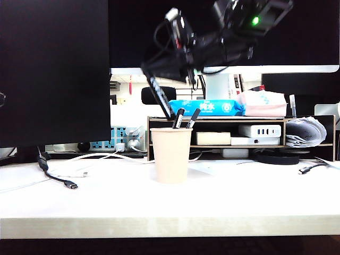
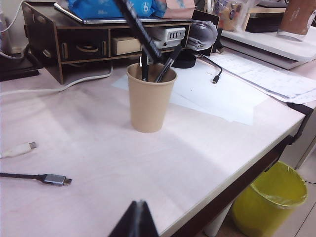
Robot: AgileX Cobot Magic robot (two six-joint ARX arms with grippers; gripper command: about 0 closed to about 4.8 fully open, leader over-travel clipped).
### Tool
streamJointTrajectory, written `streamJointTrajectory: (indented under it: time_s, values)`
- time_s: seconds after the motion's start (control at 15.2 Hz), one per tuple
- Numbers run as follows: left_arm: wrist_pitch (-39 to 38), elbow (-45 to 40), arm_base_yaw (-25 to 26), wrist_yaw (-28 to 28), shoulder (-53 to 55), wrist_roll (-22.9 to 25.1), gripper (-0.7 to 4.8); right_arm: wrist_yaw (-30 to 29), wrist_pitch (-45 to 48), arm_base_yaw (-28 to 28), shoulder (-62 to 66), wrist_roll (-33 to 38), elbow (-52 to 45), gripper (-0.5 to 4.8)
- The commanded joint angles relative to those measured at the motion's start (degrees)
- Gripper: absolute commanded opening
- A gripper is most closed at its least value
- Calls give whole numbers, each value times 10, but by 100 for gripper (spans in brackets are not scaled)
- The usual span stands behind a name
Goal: Pick up the marker and insert it into the paper cup.
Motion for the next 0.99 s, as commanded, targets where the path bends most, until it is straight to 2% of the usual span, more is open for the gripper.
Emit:
streamJointTrajectory:
  time_s: [0.07, 0.4, 0.99]
  values:
    - [-8, 0, 0, 2, 0, 0, -5, 0, 17, 1, -1, -3, -19, 18]
    - [-8, 0, 0, 2, 0, 0, -5, 0, 31, 1, 2, -12, -54, 19]
    - [-8, 0, 0, 2, 0, 0, -5, 12, 30, 0, 30, -28, -54, 19]
